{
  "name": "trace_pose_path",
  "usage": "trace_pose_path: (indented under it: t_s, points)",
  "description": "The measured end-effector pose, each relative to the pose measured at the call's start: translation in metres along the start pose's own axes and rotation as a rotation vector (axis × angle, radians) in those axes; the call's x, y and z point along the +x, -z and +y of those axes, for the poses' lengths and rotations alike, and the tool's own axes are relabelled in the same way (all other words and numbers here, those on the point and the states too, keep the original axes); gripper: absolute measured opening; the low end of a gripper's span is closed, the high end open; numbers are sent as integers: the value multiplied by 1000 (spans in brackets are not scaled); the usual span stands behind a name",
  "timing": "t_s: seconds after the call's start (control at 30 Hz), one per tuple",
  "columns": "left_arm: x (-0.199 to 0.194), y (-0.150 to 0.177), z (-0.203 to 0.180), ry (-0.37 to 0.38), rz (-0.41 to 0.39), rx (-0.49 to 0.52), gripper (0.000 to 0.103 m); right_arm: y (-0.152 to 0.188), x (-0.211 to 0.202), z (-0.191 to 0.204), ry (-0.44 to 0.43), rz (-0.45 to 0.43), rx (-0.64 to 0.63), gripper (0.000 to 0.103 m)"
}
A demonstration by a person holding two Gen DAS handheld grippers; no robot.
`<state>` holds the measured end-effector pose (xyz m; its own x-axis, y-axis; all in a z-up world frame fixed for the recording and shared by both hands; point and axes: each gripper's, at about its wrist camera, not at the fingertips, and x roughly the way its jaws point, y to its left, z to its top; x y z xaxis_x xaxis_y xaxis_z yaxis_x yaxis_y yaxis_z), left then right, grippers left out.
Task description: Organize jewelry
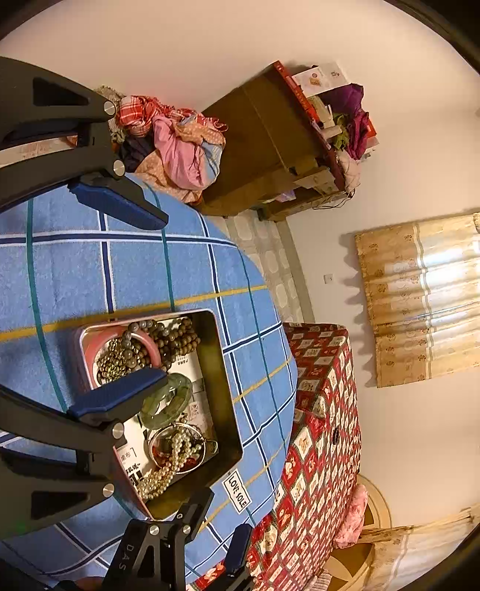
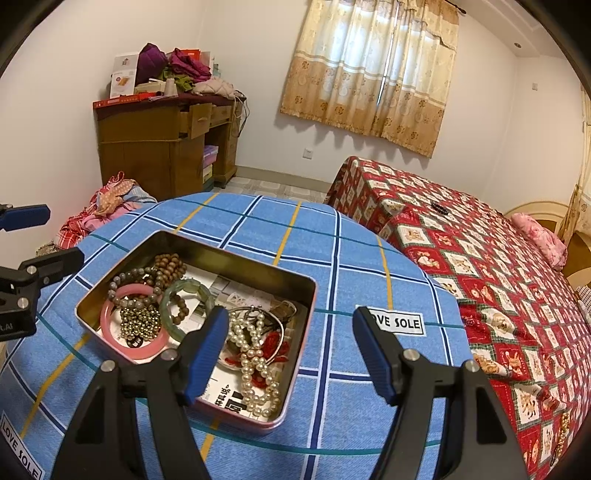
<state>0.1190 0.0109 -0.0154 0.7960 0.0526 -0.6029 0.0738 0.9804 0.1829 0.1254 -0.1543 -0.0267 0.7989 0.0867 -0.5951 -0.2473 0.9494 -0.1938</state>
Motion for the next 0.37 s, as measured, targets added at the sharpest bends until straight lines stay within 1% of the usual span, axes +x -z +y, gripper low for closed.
trace_pose_path:
  t_s: [0.2,0.37]
  points:
    - [0,-1,2,-20,-10,2,78,2,0,-2,-2,-1,-4,72]
    - [1,1,0,-8,-6,5,78,4,0,-2,1,0,-7,75]
